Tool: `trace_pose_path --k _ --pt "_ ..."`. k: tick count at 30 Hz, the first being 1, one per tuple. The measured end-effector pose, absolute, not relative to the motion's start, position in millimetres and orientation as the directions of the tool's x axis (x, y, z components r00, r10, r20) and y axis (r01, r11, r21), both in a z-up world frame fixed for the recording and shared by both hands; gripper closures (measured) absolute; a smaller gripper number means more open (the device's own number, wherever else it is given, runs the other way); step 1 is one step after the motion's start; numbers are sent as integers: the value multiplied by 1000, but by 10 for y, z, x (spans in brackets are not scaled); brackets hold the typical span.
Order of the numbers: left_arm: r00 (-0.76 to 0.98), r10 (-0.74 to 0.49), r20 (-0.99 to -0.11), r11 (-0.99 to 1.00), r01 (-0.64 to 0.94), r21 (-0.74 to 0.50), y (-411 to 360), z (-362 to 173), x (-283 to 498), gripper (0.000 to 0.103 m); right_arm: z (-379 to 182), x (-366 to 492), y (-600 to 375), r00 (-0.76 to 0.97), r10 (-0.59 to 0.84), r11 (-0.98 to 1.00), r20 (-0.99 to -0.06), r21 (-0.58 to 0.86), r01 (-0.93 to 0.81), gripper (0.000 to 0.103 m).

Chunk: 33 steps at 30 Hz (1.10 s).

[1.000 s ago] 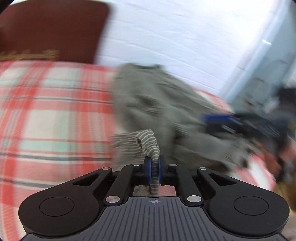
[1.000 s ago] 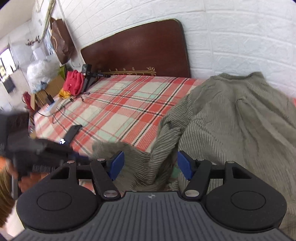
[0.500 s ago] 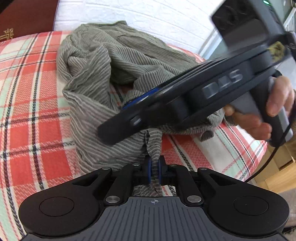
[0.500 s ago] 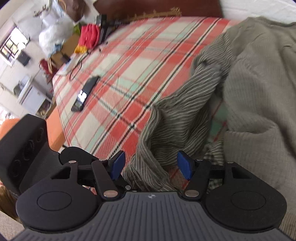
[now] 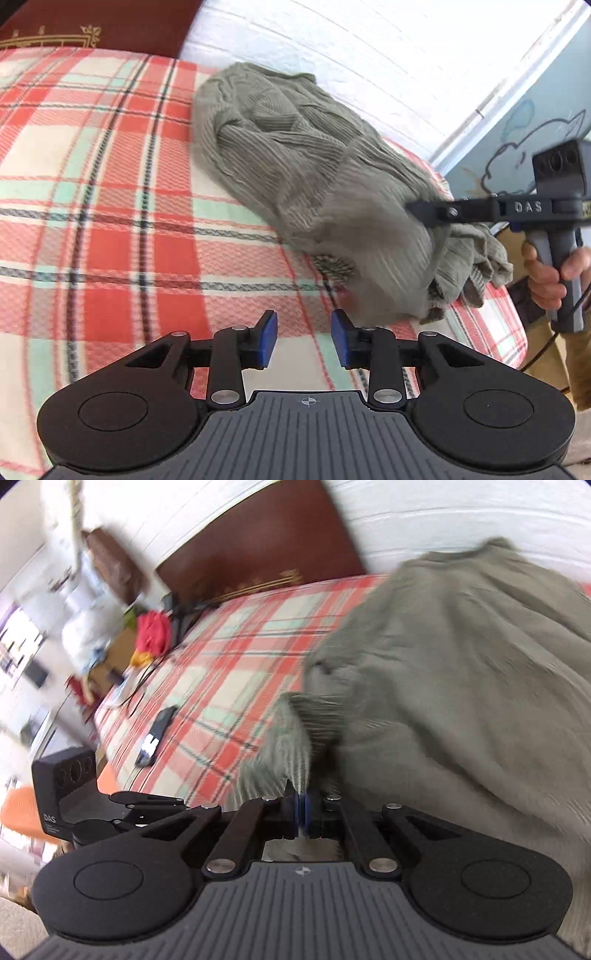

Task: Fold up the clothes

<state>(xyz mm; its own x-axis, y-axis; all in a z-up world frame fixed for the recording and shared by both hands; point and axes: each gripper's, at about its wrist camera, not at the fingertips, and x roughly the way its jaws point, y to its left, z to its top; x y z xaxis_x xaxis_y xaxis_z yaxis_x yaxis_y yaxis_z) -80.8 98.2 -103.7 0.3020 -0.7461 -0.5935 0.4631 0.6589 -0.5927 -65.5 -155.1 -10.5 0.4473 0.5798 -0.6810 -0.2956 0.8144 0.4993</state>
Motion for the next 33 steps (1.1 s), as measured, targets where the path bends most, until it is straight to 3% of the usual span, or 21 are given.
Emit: trace_pose_path --k 7,14,23,28,33 --pt "258 -839 -479 544 384 -746 945 -1184 -671 50 -183 -871 -1845 477 561 820 -677 532 -211 100" --pt "257 -940 -224 295 285 -912 976 -1336 -611 50 -184 -935 -1966 503 537 832 -677 525 -180 100" --pt "361 -909 -208 300 222 -928 1057 -1364 -542 44 -199 -982 -2019 508 533 831 -676 531 -165 100" --pt "358 -897 -259 349 214 -913 1075 -1353 -522 41 -137 -999 -1983 512 546 824 -662 535 -188 99" --pt "348 -903 -251 324 168 -931 1135 -1465 -579 38 -42 -997 -2015 533 561 811 -634 550 -199 99"
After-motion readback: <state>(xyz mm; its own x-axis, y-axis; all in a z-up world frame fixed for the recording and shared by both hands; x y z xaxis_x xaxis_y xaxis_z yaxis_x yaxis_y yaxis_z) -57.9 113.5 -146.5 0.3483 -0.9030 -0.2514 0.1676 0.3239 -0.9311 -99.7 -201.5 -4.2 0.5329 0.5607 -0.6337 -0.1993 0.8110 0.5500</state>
